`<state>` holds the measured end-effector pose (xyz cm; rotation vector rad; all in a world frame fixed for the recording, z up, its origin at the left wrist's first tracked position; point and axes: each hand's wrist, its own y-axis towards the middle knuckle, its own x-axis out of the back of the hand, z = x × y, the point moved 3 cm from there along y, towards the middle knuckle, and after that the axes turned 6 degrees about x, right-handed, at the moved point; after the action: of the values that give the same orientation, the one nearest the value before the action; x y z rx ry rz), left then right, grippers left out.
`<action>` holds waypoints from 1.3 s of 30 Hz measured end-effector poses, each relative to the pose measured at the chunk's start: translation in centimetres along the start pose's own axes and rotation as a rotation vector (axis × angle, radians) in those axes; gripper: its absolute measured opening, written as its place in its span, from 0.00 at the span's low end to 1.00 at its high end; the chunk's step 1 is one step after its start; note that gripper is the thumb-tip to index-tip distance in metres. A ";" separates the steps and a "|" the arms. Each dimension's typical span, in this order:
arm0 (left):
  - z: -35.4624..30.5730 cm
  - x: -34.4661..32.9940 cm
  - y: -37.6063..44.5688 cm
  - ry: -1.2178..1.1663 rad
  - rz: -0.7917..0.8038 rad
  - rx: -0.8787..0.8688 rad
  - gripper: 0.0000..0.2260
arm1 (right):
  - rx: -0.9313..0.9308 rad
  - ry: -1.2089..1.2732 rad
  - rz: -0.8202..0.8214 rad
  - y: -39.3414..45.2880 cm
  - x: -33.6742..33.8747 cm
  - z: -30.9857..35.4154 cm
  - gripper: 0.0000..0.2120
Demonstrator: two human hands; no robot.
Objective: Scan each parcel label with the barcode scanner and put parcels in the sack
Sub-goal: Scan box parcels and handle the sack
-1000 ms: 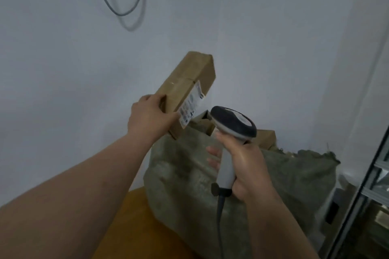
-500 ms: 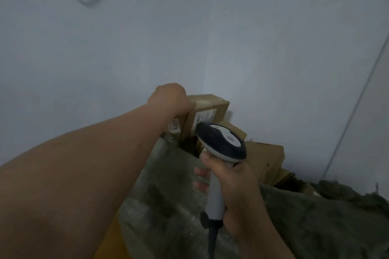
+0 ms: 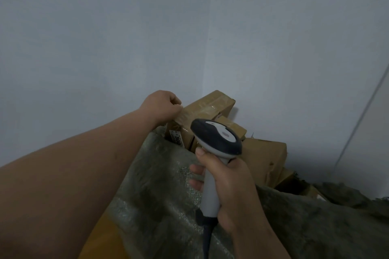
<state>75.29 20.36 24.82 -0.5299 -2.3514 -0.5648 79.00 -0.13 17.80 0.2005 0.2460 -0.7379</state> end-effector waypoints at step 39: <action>14.6 12.4 -42.0 -0.312 -0.209 0.455 0.05 | -0.168 -0.235 0.298 -31.5 -5.2 -3.9 0.12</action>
<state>38.06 -3.99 12.35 -0.1713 -2.7382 -0.0209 53.11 -18.58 12.67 -0.0112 0.0508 -0.4371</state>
